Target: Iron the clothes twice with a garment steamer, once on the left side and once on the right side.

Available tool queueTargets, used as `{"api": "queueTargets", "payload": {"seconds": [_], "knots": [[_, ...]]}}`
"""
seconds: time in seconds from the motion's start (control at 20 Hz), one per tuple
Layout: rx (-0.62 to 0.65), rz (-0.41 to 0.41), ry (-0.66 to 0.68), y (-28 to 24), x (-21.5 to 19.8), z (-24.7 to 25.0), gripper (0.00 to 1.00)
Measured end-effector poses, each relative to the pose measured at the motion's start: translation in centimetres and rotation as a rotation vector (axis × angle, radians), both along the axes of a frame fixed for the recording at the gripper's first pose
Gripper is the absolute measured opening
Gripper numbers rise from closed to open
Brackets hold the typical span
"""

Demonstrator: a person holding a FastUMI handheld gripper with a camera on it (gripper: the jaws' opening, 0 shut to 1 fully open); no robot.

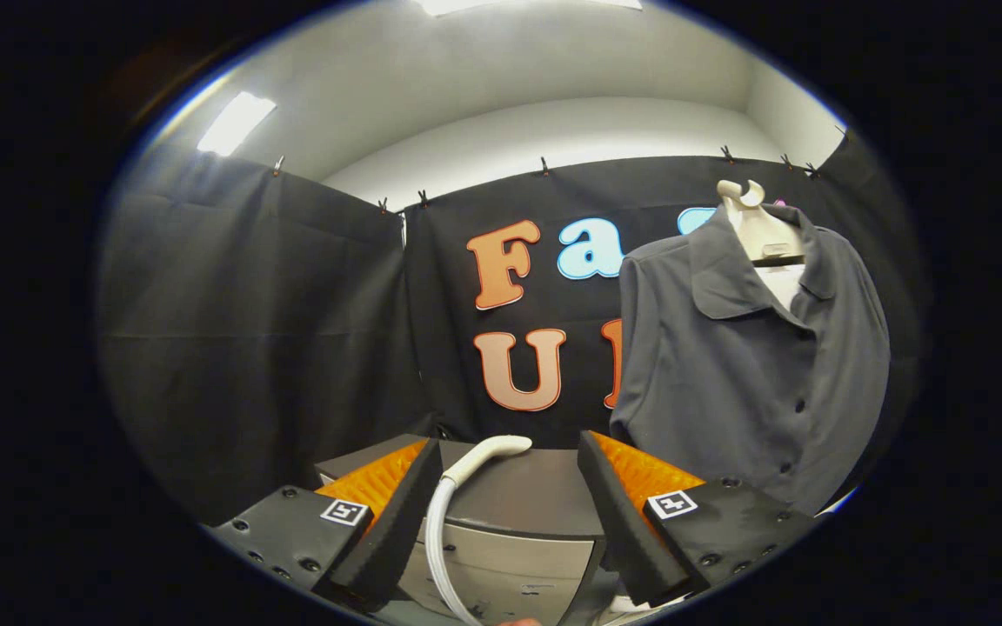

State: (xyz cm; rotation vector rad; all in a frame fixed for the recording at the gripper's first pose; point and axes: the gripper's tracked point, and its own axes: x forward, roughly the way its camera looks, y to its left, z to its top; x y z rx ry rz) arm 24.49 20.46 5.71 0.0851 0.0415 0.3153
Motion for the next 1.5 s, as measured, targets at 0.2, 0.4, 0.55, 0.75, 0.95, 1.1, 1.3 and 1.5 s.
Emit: {"api": "queueTargets", "payload": {"seconds": [0.2,0.4,0.55,0.75,0.95,1.1,1.3,1.5], "knots": [[-0.012,0.047,0.131,5.9,5.4,-2.8,1.0],[-0.035,0.049,0.234,10.4,10.4,-5.9,1.0],[-0.065,0.007,0.286,12.8,14.5,-8.6,1.0],[-0.142,-0.031,0.322,14.3,18.7,-11.3,1.0],[-0.182,-0.081,0.345,14.6,21.8,-14.1,0.99],[-0.204,-0.094,0.41,14.8,22.9,-17.0,0.99],[-0.17,-0.1,0.577,15.2,22.8,-21.4,0.99],[-0.153,-0.138,0.668,14.0,23.5,-23.7,0.99]]}}
